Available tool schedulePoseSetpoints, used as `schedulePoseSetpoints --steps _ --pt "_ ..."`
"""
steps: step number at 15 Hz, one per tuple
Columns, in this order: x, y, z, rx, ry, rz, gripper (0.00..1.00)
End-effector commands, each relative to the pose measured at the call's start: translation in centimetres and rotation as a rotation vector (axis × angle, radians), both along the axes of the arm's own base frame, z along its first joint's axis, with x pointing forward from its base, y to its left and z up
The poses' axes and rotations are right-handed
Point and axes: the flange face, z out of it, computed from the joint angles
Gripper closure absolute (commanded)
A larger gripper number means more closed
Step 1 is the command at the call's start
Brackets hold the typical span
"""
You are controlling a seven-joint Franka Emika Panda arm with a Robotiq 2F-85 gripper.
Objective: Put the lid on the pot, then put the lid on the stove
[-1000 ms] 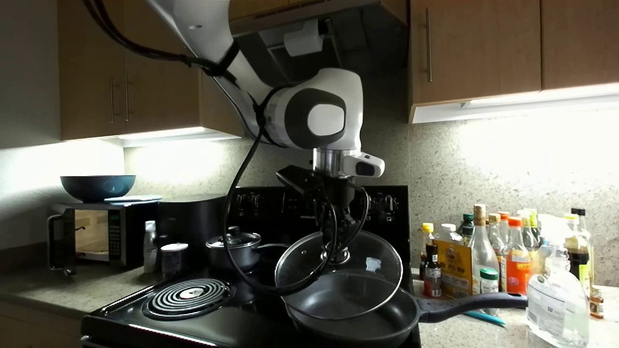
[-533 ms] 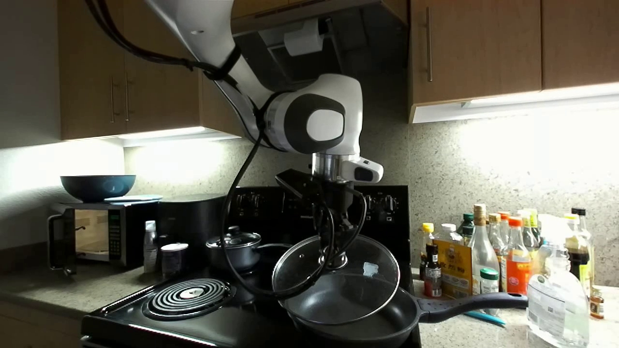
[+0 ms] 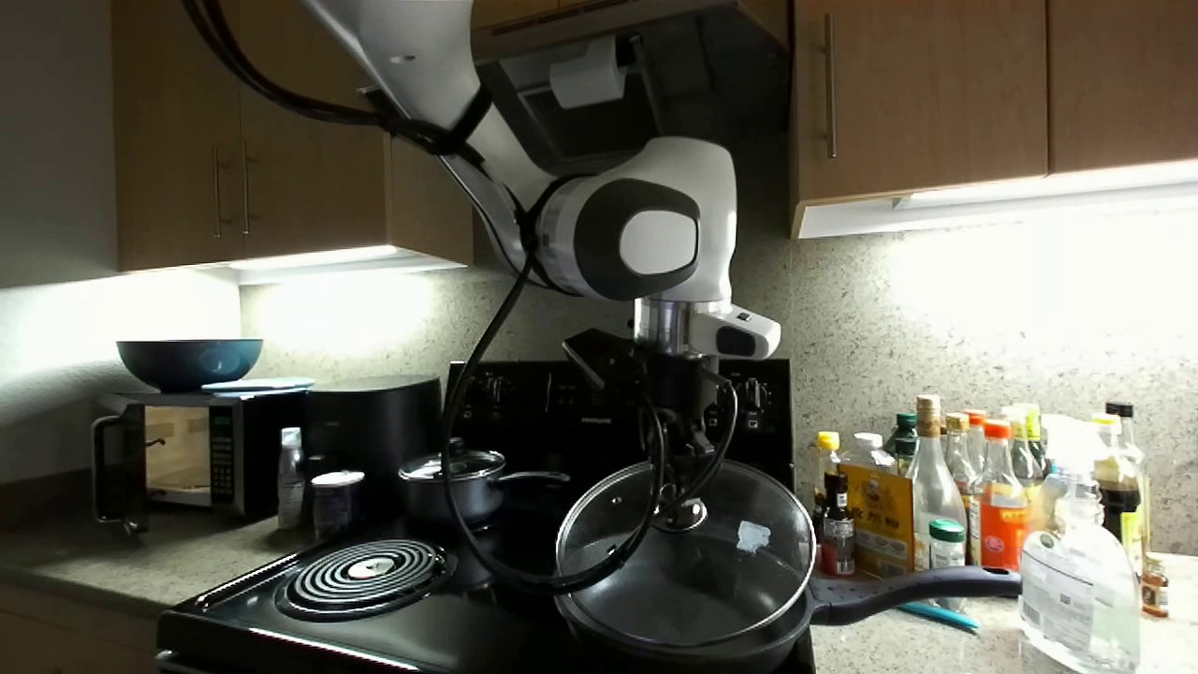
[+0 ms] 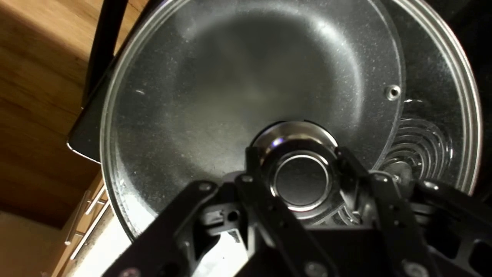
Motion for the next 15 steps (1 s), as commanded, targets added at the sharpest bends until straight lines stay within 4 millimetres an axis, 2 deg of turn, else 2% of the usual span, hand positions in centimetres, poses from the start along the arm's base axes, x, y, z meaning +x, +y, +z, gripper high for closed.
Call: schedulePoseSetpoints --steps 1,2,5,6,10,15 --pt "0.0 -1.2 0.7 0.015 0.0 -0.06 0.75" --pt "-0.3 -0.9 -0.2 0.004 0.007 -0.027 0.5" --pt "-0.4 -1.1 -0.4 0.006 0.012 -0.035 0.5" --pt "-0.1 -0.7 -0.5 0.002 0.023 -0.011 0.75" --pt "0.7 0.7 -1.6 -0.042 0.071 0.035 0.75" --pt "1.4 1.0 -2.2 -0.063 0.112 0.057 0.75"
